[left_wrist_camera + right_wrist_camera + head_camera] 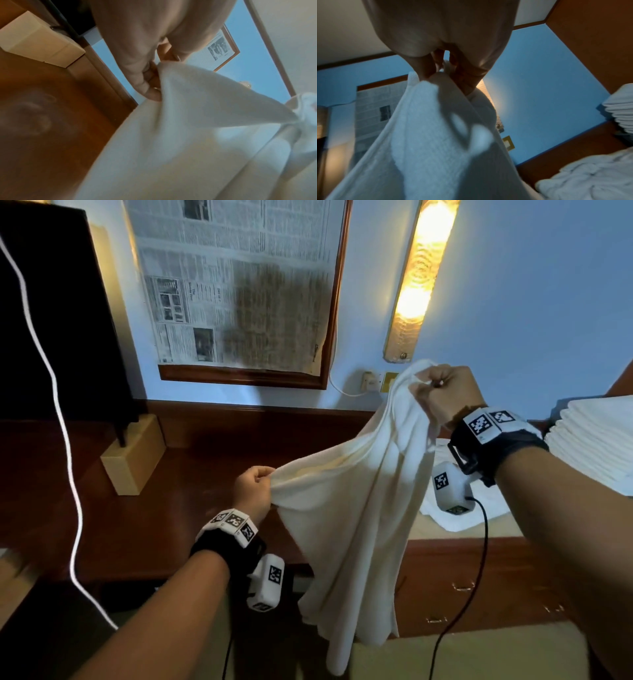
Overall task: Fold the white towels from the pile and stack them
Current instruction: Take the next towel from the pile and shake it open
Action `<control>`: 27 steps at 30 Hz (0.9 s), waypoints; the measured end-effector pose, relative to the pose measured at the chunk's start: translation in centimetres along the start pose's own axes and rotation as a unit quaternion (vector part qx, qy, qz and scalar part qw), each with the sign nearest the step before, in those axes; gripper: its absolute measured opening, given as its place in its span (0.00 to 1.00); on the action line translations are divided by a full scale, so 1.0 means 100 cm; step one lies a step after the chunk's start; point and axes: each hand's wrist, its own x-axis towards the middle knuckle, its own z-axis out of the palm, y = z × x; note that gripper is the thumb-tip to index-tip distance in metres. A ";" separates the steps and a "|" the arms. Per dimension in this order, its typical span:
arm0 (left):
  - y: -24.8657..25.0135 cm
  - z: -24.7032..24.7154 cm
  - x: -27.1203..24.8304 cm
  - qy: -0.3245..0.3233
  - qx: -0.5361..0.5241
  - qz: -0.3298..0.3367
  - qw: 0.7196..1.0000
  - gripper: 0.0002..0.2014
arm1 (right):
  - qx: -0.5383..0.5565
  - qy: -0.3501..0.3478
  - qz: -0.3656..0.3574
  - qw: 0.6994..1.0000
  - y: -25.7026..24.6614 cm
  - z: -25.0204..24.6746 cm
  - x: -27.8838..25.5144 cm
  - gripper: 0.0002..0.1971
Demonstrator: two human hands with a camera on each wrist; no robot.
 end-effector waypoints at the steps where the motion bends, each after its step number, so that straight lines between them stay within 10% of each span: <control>1: 0.006 -0.003 0.000 -0.005 0.008 0.008 1.000 0.15 | -0.008 0.001 0.014 1.000 0.006 0.001 0.000 0.06; 13: 0.021 -0.030 -0.021 -0.160 0.233 0.019 0.959 0.40 | -0.032 -0.011 0.049 0.998 0.020 0.020 -0.006 0.08; 27: 0.025 -0.033 -0.013 0.021 0.322 0.086 0.942 0.23 | -0.089 -0.043 0.010 0.995 0.038 0.019 -0.002 0.09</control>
